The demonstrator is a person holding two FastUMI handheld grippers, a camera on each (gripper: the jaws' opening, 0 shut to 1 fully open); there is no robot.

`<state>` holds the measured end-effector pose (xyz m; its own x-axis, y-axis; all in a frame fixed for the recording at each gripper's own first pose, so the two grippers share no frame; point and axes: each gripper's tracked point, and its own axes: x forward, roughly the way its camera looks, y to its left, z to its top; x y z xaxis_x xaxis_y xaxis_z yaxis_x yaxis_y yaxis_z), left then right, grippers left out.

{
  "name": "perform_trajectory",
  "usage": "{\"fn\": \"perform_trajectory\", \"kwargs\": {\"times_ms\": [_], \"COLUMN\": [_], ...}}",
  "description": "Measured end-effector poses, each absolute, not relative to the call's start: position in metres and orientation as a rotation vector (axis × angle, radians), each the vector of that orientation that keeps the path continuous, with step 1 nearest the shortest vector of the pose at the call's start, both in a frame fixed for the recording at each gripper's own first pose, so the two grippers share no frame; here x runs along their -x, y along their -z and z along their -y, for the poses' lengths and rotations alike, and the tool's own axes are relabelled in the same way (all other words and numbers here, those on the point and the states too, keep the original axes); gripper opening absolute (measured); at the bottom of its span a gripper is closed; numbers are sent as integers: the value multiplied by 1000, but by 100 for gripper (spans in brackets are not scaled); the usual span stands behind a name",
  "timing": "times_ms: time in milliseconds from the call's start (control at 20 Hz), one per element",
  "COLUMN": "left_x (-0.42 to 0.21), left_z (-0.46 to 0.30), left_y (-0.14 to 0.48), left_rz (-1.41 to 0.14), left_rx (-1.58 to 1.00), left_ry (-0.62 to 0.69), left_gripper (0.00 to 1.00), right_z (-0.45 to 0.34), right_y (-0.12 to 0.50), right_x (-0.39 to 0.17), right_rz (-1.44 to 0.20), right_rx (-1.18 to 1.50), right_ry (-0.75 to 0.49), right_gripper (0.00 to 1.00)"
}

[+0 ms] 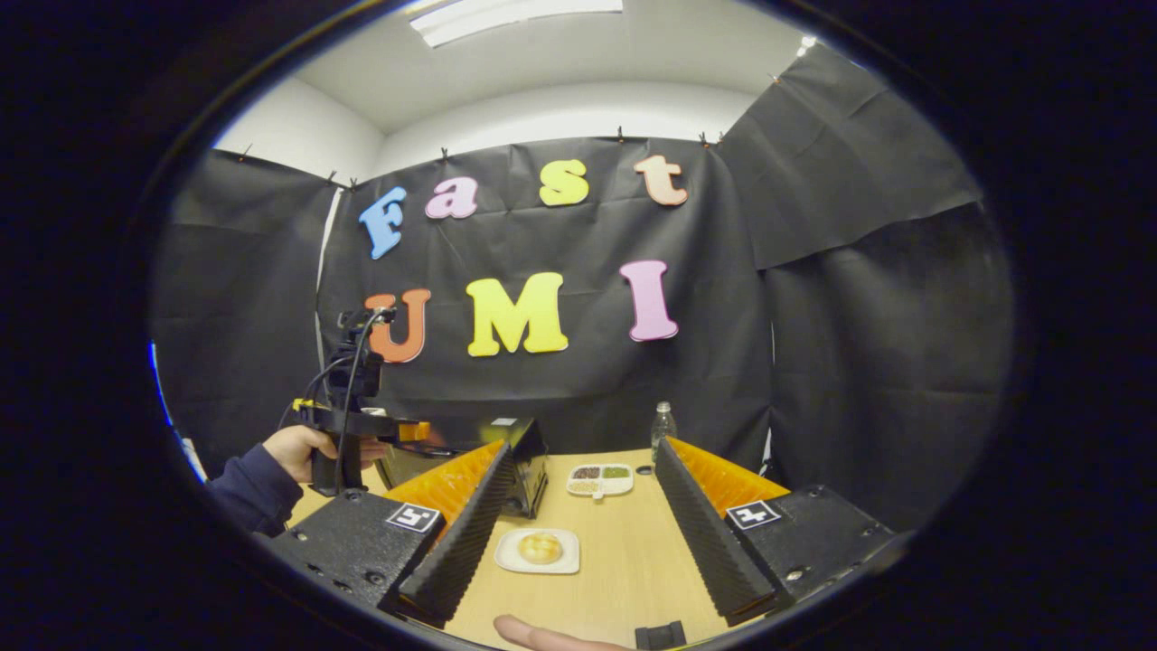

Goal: Open the electric oven with the left hand, put the food in, and close the electric oven.

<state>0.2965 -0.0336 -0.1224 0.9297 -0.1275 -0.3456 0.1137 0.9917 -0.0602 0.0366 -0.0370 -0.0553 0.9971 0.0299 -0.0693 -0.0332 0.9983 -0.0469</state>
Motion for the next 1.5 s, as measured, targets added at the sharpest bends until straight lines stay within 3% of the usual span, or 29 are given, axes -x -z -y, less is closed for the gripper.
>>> {"fn": "perform_trajectory", "kwargs": {"times_ms": [50,100,400,450,500,1500], "left_x": [-300,-304,-310,-307,-304,-200], "left_z": [31,31,27,27,28,30], "left_y": [130,137,151,152,152,203], "left_rz": [-378,-394,-440,-447,-453,-479], "left_rx": [35,34,26,33,31,29], "left_ry": [115,115,110,108,108,103], "left_gripper": [84,94,98,88,98,97], "right_z": [38,38,50,52,54,18], "right_y": [56,56,62,62,62,79], "right_x": [-39,-39,-40,-39,-39,-8], "right_rz": [-70,-70,-66,-69,-70,-100], "right_rx": [55,64,49,47,45,42], "right_ry": [-32,-36,-21,-16,-11,-65], "right_gripper": [96,96,96,96,96,96]}}
